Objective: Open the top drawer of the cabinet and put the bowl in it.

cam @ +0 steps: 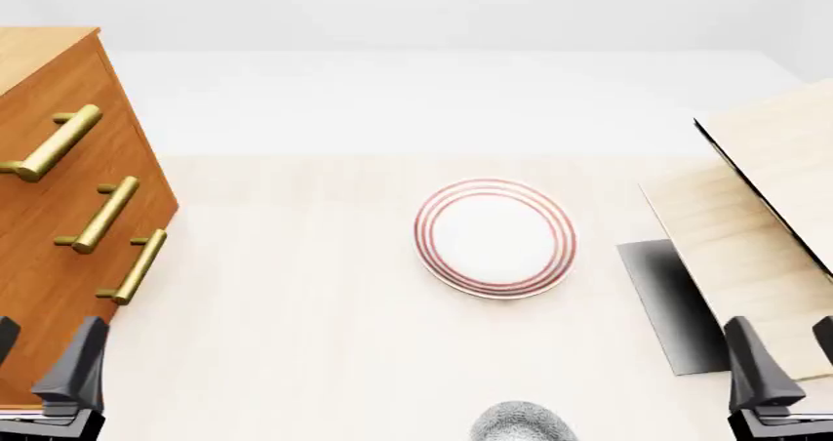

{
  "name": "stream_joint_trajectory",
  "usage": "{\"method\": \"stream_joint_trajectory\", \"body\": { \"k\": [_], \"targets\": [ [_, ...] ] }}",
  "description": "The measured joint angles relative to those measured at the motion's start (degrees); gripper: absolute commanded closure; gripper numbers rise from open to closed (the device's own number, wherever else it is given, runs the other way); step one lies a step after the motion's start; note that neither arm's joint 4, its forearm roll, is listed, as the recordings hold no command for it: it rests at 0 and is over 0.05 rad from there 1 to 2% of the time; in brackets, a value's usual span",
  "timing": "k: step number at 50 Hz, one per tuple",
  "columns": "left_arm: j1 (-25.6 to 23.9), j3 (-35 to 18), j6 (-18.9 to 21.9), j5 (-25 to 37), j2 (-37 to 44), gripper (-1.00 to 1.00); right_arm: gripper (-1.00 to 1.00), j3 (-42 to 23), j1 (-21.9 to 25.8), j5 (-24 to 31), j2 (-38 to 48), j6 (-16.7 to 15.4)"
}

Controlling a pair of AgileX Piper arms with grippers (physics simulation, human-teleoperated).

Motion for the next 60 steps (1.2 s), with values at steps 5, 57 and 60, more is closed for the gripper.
{"method": "stream_joint_trajectory", "body": {
  "k": [5, 57, 60],
  "targets": [
    [0.0, -0.1, 0.0, -0.1, 0.2, -1.0, -1.0, -0.1, 0.0, 0.0, 0.1, 0.0],
    [-0.5, -14.6, 34.2, -10.0, 31.5, -1.0, -1.0, -0.2, 0.0, 0.1, 0.2, 0.1],
    [0.1, -15.5, 36.9, -9.8, 32.3, -1.0, -1.0, -0.2, 0.0, 0.1, 0.2, 0.1]
  ]
}}
